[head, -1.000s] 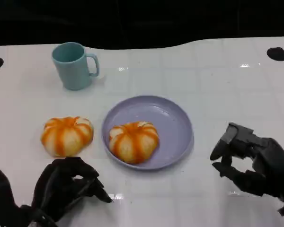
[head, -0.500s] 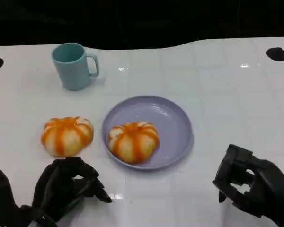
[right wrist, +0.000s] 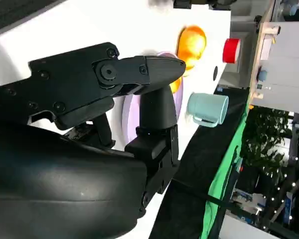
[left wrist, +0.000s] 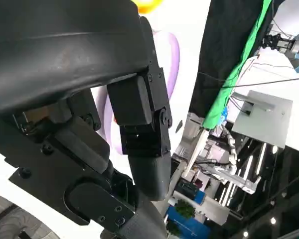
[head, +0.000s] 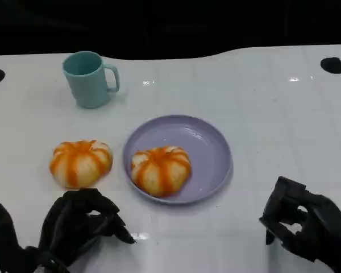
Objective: Grasp the bread from the table and place it into the plate.
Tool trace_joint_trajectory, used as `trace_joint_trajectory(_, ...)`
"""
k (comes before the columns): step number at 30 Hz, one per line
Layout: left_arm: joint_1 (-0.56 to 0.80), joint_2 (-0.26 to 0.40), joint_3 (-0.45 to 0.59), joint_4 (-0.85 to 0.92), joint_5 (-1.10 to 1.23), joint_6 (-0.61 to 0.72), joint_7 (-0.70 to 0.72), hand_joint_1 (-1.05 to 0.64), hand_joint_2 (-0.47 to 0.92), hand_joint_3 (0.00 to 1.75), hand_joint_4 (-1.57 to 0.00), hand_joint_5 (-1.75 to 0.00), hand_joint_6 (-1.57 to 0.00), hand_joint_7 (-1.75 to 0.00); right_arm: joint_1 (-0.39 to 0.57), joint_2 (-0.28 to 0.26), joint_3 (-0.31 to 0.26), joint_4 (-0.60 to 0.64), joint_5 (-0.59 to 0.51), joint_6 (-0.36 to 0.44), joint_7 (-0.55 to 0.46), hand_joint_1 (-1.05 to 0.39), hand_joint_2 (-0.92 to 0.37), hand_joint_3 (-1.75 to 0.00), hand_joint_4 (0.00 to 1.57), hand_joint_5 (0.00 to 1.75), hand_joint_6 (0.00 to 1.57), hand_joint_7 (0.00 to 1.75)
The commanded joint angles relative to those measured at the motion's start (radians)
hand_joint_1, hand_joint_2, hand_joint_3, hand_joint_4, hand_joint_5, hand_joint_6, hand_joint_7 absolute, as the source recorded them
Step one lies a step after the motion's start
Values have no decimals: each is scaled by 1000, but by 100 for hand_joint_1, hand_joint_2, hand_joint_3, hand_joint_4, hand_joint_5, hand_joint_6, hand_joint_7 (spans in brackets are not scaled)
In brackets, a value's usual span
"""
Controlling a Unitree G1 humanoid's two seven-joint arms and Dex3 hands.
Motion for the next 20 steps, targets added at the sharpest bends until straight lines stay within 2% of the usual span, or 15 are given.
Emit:
trace_joint_trajectory(1,-10,18,3,10,2,-9,2,-105,62,0,-157,-60,-157,-36,-18,6,-26,28,14,-34,7,-53,-92,-30,74,175,59,175)
trace_joint_trajectory(7,-9,21,4,11,0,-2,-2,-105,61,0,-157,-60,-157,-36,-29,13,-35,51,12,-54,21,-54,-92,-29,75,175,59,175)
trace_joint_trajectory(20,-11,22,4,15,2,-4,0,-105,62,0,-157,-60,-157,-37,-30,14,-41,50,12,-37,57,-53,-92,-28,75,175,59,175)
